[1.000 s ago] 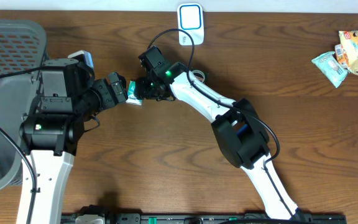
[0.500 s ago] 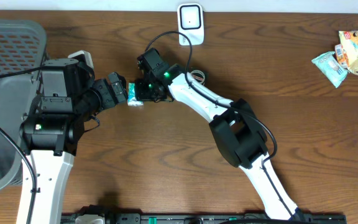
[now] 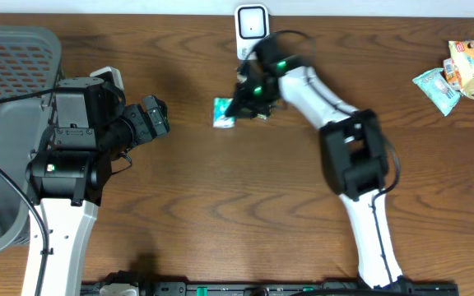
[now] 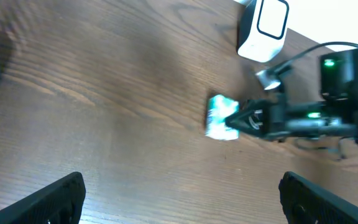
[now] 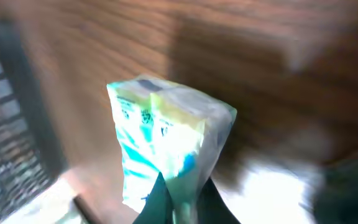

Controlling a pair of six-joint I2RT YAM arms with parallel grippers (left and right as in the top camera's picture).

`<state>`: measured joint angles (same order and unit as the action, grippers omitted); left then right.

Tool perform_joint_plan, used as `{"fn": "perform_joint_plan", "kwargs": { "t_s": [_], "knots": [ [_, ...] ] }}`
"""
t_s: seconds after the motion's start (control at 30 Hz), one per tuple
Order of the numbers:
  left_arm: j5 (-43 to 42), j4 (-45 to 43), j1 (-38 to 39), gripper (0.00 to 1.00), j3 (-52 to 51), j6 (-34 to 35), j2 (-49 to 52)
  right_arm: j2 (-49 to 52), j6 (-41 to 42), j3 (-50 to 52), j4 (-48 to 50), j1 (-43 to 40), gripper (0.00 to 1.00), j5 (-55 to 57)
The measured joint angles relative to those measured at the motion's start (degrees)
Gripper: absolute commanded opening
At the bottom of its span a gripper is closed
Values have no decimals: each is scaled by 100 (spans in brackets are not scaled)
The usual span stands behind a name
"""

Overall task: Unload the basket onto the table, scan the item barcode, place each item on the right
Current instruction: 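Lift the teal tissue pack up to the white scanner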

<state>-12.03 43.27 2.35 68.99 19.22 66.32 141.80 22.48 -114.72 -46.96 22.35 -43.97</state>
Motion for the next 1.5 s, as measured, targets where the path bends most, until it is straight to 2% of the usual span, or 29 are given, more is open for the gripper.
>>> {"fn": "perform_joint_plan", "kwargs": {
  "t_s": [0.2,0.67,0.93,1.5],
  "knots": [
    [0,-2,0,98,0,0,0,-2,-1436,4,-11,-767,1,-2048],
    [0,-2,0,98,0,0,0,-2,-3027,4,116,-1755,1,-3945],
    [0,-2,0,98,0,0,0,-2,-3320,4,114,-1945,1,-4271],
    [0,-2,0,98,0,0,0,-2,-3357,4,164,-1943,1,-4350]
  ]
}}
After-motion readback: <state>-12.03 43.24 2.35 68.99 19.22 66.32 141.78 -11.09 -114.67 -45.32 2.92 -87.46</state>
